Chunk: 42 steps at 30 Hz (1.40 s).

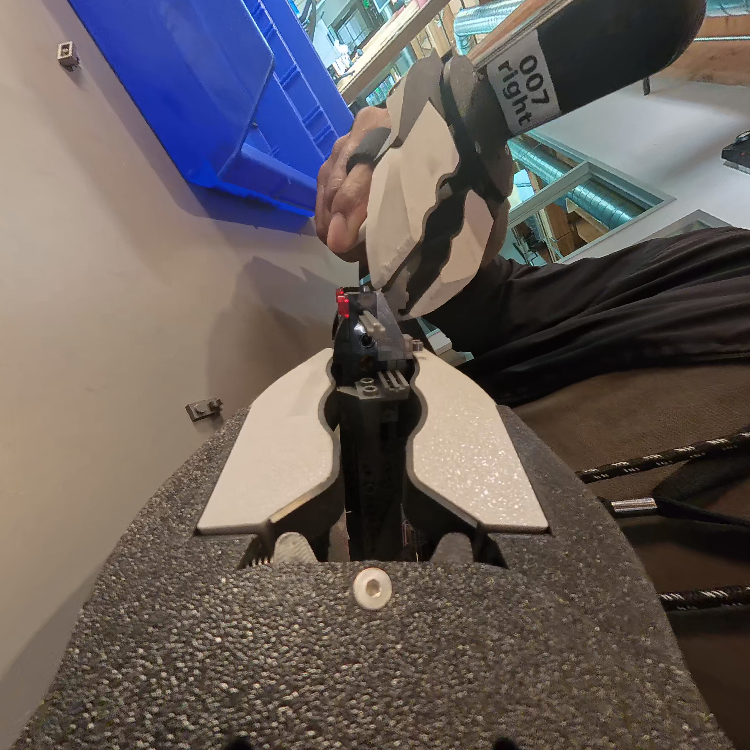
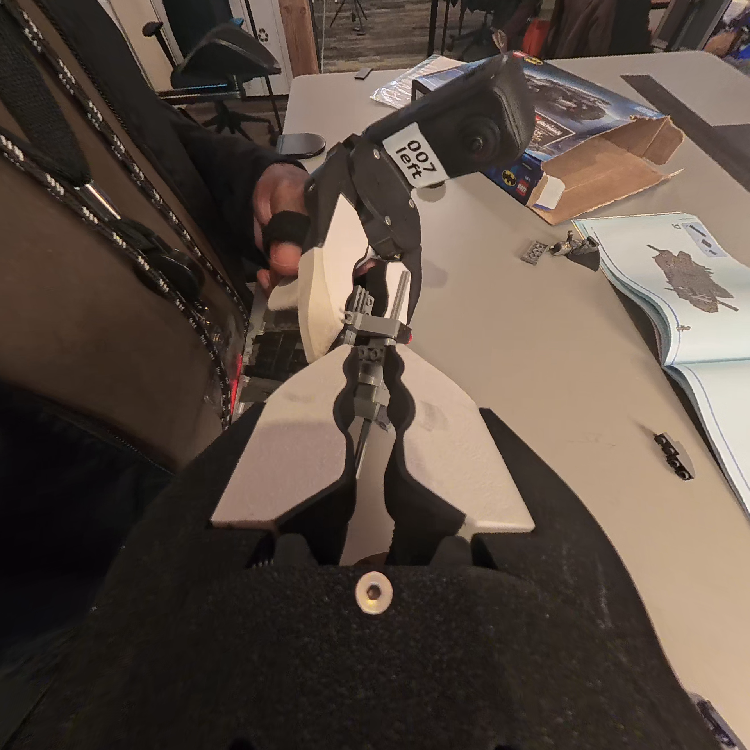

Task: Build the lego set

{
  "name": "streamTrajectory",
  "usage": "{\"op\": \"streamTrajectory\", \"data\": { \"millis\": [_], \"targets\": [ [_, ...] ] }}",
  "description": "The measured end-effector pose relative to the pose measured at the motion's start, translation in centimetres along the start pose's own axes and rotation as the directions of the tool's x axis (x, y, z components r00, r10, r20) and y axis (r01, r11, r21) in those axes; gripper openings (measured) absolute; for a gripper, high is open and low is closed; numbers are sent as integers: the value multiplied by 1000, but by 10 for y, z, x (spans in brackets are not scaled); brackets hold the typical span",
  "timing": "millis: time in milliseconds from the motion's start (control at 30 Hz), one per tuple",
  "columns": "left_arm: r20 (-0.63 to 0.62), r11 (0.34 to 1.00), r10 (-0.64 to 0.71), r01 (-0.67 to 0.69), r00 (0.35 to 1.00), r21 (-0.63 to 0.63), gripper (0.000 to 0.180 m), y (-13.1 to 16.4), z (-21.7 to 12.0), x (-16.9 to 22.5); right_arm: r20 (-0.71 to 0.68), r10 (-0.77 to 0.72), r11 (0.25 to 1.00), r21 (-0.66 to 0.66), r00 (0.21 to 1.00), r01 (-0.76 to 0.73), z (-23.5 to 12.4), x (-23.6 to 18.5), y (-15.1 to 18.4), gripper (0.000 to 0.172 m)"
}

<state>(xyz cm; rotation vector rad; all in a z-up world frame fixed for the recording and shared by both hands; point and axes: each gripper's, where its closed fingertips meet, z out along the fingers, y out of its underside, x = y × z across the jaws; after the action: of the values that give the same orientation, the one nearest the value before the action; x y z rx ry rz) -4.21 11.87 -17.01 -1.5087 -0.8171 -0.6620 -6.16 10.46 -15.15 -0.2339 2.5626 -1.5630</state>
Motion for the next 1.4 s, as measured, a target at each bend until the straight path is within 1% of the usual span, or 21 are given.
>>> {"op": "streamTrajectory", "data": {
  "millis": [200,367,500,667,967,1167,1267,1300,1400],
  "targets": [
    [48,1000,18,-17,999,-21,30,1,-2,-5,-23,63,998,-12,998,-63,3,2,3,12],
    [13,999,18,-18,1000,-32,30,2,-1,0,8,26,999,22,1000,-26,0,-2,1,12],
    [18,999,19,-18,1000,-50,30,3,0,0,16,-2,1000,19,1000,2,0,-2,2,12],
    [31,999,17,-15,999,-52,30,3,-1,-2,15,25,999,25,1000,-25,2,-1,3,12],
    [13,999,7,-7,1000,-36,29,2,-1,-1,33,82,996,44,996,-83,2,-1,1,12],
    [-23,999,-43,42,999,-21,30,3,-1,-1,55,97,995,33,994,-99,4,-1,2,12],
    [-52,995,-94,95,994,11,30,1,-2,-2,34,104,994,26,994,-105,5,4,1,13],
    [-73,993,-112,115,991,26,30,-1,-3,-2,17,101,994,32,995,-102,5,7,-1,16],
    [-89,984,-152,159,984,76,30,-7,-8,-5,-13,118,990,74,993,-117,2,14,-11,43]
  ]
}}
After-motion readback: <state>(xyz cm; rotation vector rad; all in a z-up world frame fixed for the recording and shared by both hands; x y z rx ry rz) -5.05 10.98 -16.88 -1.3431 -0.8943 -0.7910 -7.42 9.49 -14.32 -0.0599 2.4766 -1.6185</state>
